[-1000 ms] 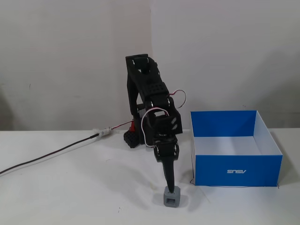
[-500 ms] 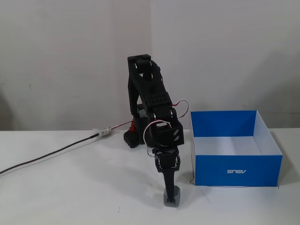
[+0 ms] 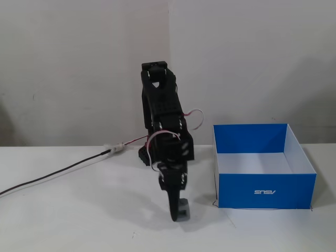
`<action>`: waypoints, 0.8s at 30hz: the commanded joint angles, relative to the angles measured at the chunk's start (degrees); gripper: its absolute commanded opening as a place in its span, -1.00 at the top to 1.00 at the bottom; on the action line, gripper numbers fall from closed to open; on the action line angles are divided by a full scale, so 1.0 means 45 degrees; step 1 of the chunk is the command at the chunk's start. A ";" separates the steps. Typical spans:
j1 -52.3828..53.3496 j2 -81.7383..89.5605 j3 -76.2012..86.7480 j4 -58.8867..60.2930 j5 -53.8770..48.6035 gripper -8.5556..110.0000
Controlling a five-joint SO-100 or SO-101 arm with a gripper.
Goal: Pick the gray block and keep it in the box.
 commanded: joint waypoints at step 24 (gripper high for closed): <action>-1.0332 1.0566 -0.3184 0.5293 -0.2207 0.85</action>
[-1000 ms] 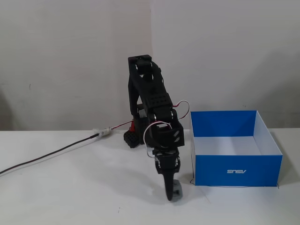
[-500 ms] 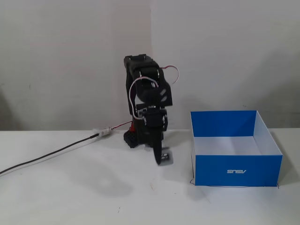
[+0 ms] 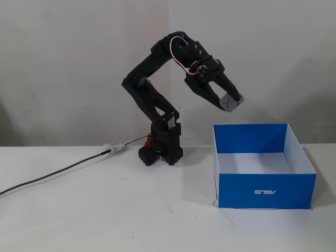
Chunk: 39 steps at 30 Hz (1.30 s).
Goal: Pick the gray block and keep it in the box.
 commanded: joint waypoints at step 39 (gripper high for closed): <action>0.9023 0.2344 0.3105 -0.3066 0.0469 0.85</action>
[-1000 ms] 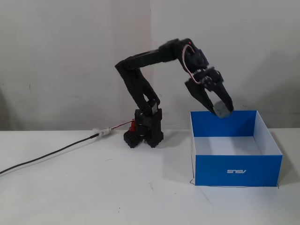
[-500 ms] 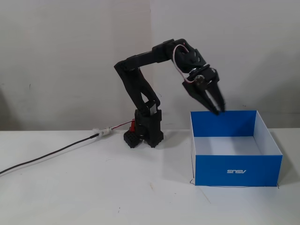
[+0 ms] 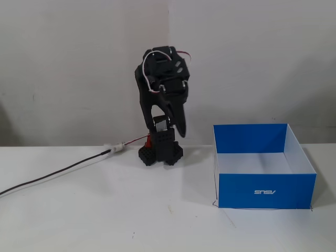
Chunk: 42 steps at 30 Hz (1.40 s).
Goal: Pick the gray block and keep it in the box.
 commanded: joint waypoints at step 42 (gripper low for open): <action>0.5117 1.3086 1.3359 -0.4824 -0.2285 0.76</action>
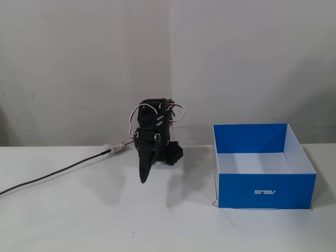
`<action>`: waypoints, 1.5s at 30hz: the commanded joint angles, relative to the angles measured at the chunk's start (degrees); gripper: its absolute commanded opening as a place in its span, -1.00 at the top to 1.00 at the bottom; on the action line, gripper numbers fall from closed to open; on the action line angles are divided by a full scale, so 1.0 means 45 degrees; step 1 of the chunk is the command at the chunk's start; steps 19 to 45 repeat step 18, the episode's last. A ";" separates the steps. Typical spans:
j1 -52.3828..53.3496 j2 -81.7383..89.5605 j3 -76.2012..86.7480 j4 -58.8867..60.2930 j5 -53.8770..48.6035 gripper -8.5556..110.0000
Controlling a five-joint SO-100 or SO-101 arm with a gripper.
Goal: Pick the gray block and keep it in the box.
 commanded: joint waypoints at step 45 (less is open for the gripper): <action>-0.0137 0.2012 -0.0195 -0.0293 -0.0117 0.85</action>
